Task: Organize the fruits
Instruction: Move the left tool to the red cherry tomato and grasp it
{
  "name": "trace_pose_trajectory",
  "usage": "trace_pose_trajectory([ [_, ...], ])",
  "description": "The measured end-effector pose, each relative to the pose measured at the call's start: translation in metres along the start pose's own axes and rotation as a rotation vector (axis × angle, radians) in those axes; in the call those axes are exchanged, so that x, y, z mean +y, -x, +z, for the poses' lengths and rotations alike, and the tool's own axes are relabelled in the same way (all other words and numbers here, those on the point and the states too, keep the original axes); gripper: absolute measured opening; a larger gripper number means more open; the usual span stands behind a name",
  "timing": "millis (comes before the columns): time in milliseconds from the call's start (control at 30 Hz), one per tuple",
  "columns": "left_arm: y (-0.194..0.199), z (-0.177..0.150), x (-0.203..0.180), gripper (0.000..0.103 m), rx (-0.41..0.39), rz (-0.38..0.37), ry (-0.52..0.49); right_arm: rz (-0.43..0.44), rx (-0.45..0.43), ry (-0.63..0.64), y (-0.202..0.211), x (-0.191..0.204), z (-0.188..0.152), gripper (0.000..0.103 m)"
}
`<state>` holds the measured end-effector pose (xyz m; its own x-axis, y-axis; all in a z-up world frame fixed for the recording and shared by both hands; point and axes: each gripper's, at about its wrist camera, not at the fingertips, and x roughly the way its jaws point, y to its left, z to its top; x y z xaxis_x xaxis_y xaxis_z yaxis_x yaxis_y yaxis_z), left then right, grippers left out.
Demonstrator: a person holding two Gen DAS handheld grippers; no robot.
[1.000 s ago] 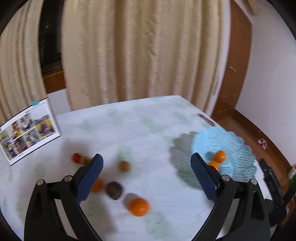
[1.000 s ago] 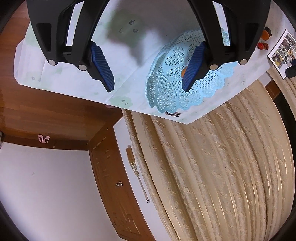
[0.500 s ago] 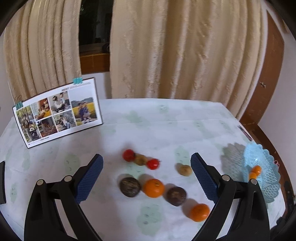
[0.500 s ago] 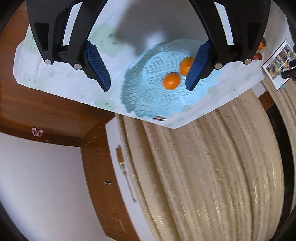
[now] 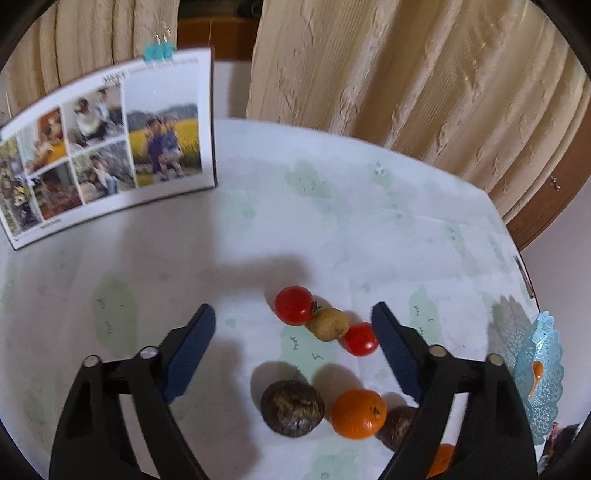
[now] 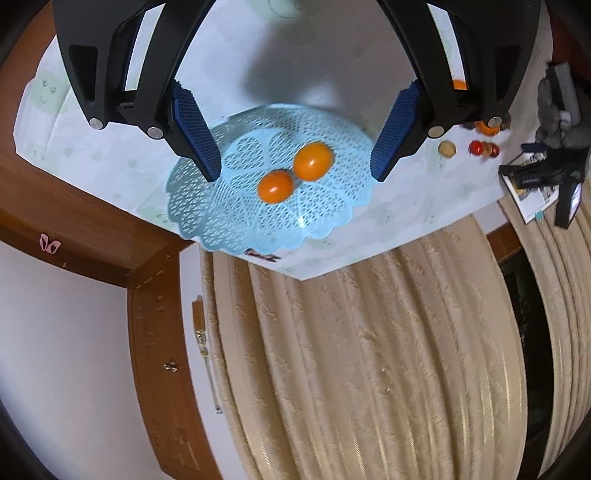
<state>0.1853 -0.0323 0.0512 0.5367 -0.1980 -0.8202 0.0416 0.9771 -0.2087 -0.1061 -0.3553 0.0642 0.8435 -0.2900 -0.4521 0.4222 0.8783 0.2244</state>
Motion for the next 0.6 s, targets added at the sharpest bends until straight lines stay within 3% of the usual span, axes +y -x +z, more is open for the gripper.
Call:
trace_pose_trajectory([
  [167, -0.023, 0.003, -0.001, 0.070, 0.065, -0.007, 0.023, 0.010, 0.018, 0.048, -0.002, 0.017, -0.005, 0.084],
  [600, -0.042, 0.009, 0.002, 0.050, 0.077, -0.031, 0.042, 0.055, 0.066, 0.137, -0.010, 0.054, -0.018, 0.084],
])
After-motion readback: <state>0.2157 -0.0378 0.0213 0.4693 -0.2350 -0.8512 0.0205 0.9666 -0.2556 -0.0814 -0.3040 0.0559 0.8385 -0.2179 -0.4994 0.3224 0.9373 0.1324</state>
